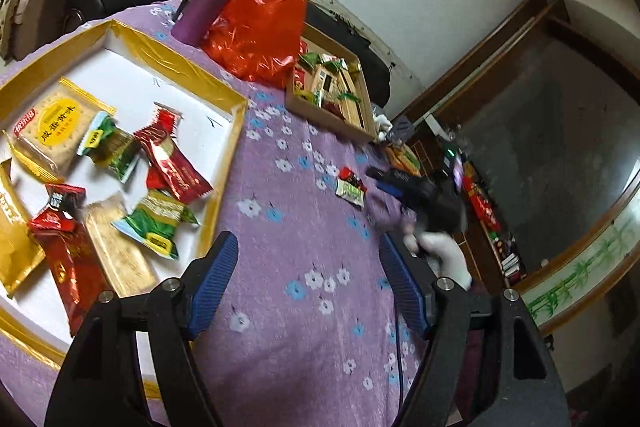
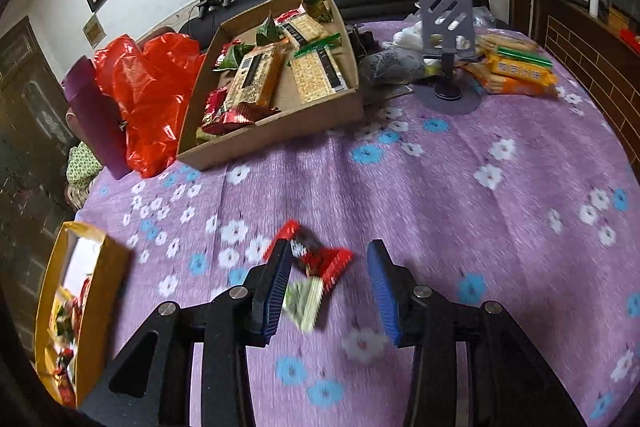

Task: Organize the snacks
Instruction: 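Grasp the green candy with the left gripper while the right gripper grasps the red candy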

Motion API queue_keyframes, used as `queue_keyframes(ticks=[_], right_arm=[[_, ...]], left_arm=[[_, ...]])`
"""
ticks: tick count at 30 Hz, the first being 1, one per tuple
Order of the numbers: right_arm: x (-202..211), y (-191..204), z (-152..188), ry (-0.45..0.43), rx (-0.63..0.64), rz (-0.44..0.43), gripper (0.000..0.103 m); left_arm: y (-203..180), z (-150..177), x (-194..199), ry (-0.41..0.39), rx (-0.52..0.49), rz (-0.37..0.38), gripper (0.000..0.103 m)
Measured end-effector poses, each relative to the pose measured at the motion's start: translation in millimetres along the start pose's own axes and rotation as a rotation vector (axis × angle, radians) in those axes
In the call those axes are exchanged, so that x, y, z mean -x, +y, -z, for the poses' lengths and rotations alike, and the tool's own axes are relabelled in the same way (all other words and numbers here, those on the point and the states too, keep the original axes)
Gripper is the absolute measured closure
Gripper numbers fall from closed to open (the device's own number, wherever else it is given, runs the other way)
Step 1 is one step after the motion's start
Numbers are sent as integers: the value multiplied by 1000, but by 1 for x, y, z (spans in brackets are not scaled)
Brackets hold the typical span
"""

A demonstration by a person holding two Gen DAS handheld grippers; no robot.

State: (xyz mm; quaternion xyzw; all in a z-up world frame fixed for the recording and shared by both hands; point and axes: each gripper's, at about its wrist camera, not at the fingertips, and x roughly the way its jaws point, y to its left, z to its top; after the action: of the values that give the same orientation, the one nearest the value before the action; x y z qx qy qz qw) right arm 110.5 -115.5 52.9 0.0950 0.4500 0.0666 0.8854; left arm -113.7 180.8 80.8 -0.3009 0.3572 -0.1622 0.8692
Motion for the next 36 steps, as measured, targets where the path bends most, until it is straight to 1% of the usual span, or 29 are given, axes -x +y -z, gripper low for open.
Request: queue_keyframes(ticks=[2, 4, 5, 7, 8, 11, 14, 15, 16, 17, 19, 22, 25, 26, 28, 31, 34, 36], right_arm=[[-16, 5, -4, 19, 6, -4, 60], [-27, 12, -1, 38, 33, -13, 61], [-32, 17, 4, 59, 59, -8, 66], [-36, 26, 17, 104, 115, 14, 81], [-31, 29, 23, 101, 132, 11, 81], [-13, 36, 47, 171, 138, -98, 82], [13, 42, 76, 236, 161, -265, 82], [19, 42, 82, 235, 164, -287, 82], [26, 40, 87, 222, 166, -287, 80], [33, 38, 92, 192, 183, -251, 78], [36, 39, 99, 158, 227, -187, 78], [35, 44, 109, 158, 234, -182, 77], [34, 52, 116, 117, 274, -148, 76], [34, 55, 117, 107, 285, -144, 79], [37, 53, 119, 94, 288, -146, 80], [39, 43, 118, 67, 259, -147, 81], [39, 27, 112, 63, 208, -162, 81], [37, 18, 109, 62, 167, -176, 81]], left_arm=[[-4, 3, 1, 7, -5, -4, 30], [-6, 4, 0, 11, -11, -12, 30], [-6, 4, 0, 12, -12, -15, 30], [-5, 4, -2, 15, -7, -21, 30], [-5, 5, -4, 19, -6, -21, 30], [-5, 6, -11, 30, -9, -22, 30], [-9, 8, -18, 50, -18, -16, 30], [-10, 9, -20, 55, -22, -17, 30], [-11, 9, -21, 59, -26, -17, 30], [-12, 10, -23, 64, -32, -19, 30], [-15, 11, -27, 75, -46, -28, 30], [-24, 12, -38, 99, -91, -57, 30], [-34, 13, -50, 130, -158, -97, 30], [-37, 13, -56, 140, -180, -113, 30], [-45, 12, -69, 166, -215, -132, 30], [-55, 7, -90, 200, -257, -149, 30], [-63, -9, -120, 226, -283, -143, 30], [-61, -22, -146, 251, -280, -142, 30]])
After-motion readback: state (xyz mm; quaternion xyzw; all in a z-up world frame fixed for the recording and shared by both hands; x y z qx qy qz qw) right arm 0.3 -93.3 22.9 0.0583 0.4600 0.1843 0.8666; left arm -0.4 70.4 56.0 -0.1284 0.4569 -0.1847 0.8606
